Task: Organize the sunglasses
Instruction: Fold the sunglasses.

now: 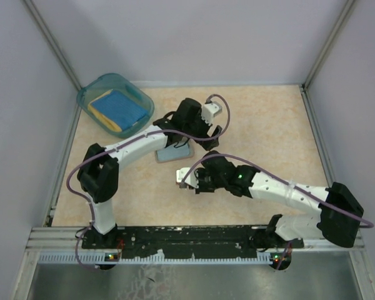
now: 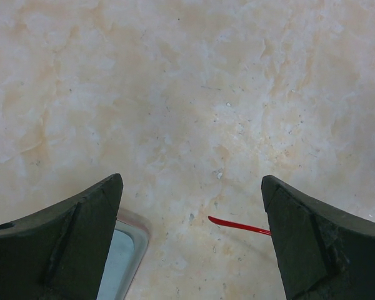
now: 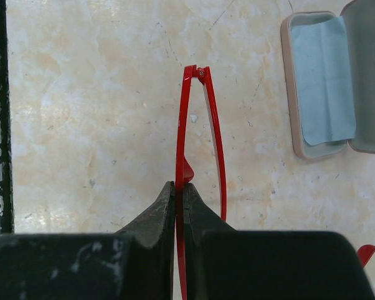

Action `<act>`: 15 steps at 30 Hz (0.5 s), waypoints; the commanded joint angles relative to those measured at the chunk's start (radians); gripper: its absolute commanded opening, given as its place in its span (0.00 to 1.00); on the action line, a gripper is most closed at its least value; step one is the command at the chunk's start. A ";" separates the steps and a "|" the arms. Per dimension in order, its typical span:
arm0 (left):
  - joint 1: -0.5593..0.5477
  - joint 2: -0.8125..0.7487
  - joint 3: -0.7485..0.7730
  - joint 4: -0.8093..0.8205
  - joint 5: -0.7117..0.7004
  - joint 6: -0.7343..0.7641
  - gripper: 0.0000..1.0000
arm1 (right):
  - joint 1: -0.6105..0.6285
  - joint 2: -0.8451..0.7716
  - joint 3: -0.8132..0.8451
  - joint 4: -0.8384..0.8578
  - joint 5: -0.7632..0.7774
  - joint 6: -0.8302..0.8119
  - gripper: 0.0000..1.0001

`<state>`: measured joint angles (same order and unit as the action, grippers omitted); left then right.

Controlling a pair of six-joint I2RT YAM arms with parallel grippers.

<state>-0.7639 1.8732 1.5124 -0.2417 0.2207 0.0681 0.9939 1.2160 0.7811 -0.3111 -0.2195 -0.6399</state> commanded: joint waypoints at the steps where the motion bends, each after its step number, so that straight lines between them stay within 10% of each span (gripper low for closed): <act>1: -0.022 0.027 0.043 -0.059 -0.032 0.050 0.98 | 0.019 0.005 0.066 0.012 -0.008 -0.023 0.00; 15: -0.064 0.042 0.037 -0.134 -0.060 0.103 0.97 | 0.023 0.005 0.081 -0.002 0.020 -0.038 0.00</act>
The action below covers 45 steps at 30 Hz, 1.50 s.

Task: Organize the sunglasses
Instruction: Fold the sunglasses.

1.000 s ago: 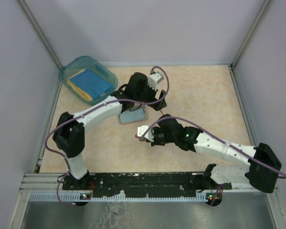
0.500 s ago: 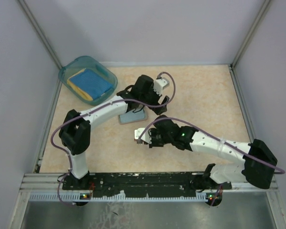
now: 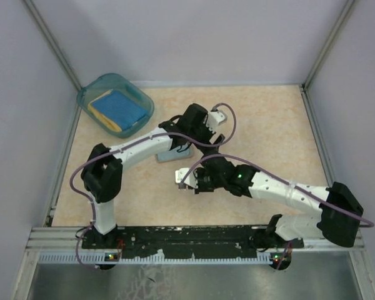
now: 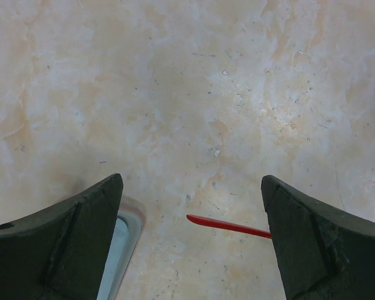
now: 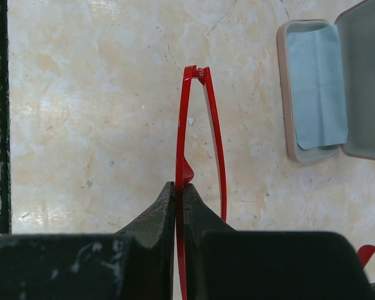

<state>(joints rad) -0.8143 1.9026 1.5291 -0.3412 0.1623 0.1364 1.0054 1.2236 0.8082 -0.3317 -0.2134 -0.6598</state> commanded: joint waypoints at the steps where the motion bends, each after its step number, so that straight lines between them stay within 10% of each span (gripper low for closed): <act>1: -0.015 0.010 0.016 -0.038 0.002 0.038 0.97 | 0.012 -0.004 0.054 0.018 0.017 -0.017 0.00; 45: -0.045 -0.269 -0.295 -0.073 0.051 -0.132 0.96 | -0.018 0.004 0.027 0.102 0.198 0.070 0.00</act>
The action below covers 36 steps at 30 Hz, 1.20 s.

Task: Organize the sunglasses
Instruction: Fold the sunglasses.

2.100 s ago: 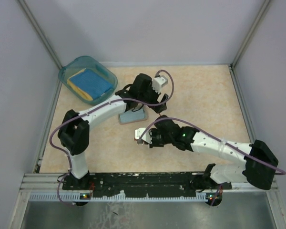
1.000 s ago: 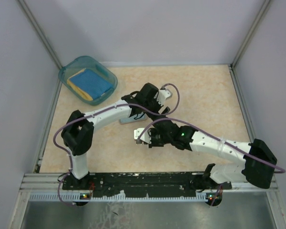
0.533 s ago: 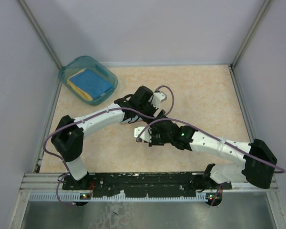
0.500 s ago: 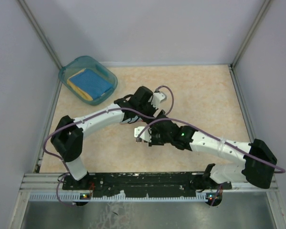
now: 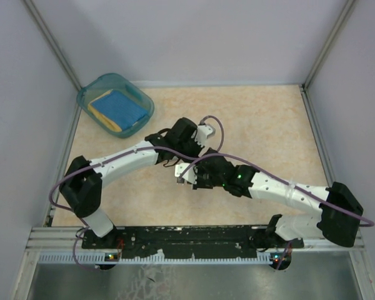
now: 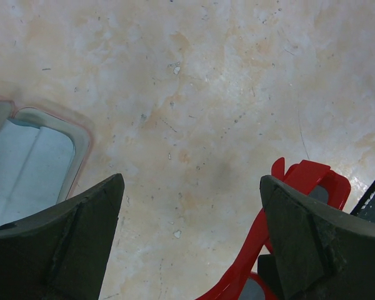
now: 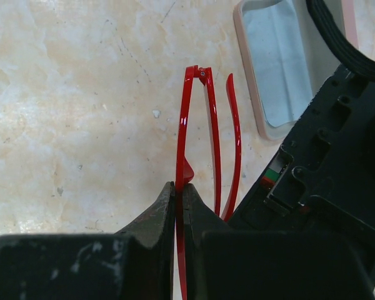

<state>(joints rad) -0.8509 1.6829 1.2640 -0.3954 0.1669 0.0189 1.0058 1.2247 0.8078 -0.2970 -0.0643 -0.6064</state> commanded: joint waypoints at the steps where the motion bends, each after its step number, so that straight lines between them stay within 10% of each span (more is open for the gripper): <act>1: -0.008 -0.055 -0.035 -0.017 0.050 -0.017 0.95 | -0.021 0.005 0.026 0.071 0.051 0.018 0.00; 17: 0.036 -0.144 0.007 0.075 -0.413 -0.185 0.99 | -0.037 0.020 -0.013 0.093 0.050 0.062 0.00; 36: 0.278 -0.521 -0.610 0.422 -0.434 -0.462 1.00 | -0.204 -0.046 -0.082 0.280 0.196 0.381 0.00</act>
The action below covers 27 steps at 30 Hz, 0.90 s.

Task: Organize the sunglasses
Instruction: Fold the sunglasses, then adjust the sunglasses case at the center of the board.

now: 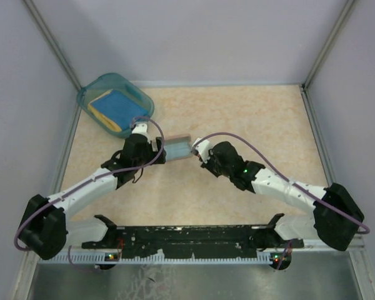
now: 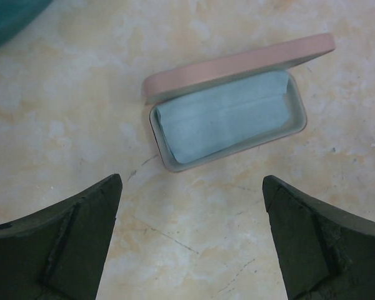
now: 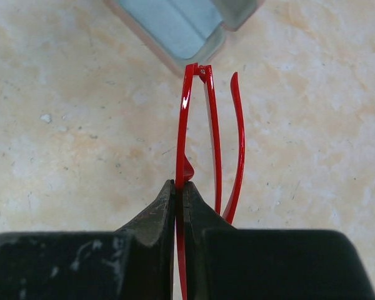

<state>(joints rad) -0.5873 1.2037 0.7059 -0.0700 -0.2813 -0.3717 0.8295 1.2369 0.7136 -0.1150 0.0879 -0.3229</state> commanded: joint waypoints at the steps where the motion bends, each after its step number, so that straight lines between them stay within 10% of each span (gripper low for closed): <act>1: 0.021 -0.047 -0.071 0.115 0.015 -0.083 1.00 | -0.036 -0.062 0.012 0.101 0.044 0.112 0.00; 27: 0.143 0.226 -0.168 0.519 0.201 -0.151 1.00 | -0.165 -0.168 0.003 0.124 0.105 0.318 0.00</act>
<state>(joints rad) -0.4568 1.3983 0.5102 0.3847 -0.1009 -0.5137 0.6743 1.1061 0.7048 -0.0486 0.1753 -0.0246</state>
